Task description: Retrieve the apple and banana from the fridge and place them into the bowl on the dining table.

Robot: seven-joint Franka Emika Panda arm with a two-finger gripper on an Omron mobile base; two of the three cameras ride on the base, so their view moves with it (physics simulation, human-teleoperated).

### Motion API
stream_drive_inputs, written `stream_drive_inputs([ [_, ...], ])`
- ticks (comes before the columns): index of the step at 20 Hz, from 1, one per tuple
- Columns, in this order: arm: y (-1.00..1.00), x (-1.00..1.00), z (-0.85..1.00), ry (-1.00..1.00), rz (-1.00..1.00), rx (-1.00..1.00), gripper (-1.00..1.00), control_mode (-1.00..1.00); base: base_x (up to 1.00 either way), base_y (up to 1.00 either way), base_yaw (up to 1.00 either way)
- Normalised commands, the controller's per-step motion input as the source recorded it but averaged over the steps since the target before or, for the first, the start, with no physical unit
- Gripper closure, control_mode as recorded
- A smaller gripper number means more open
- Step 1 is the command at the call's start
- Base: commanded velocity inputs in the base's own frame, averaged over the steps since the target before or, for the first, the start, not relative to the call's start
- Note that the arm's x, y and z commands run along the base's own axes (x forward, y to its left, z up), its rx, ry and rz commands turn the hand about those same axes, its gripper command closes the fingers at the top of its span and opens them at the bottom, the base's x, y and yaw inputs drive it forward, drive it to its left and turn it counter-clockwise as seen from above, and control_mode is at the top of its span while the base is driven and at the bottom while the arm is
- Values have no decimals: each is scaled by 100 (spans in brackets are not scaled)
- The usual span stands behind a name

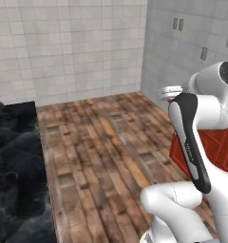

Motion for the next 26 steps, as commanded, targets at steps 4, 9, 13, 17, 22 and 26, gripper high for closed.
stream_drive_inputs([
  [4,0,0,0,0,0,0,100,100,100,-16,16],
  [9,0,0,0,0,0,0,100,100,100,0,32],
  [13,0,0,0,0,0,0,100,100,100,-22,26],
  [17,0,0,0,0,0,0,100,100,100,-52,20],
  [22,0,0,0,0,0,0,100,100,100,-45,24],
  [26,0,0,0,0,0,0,100,100,100,-19,23],
])
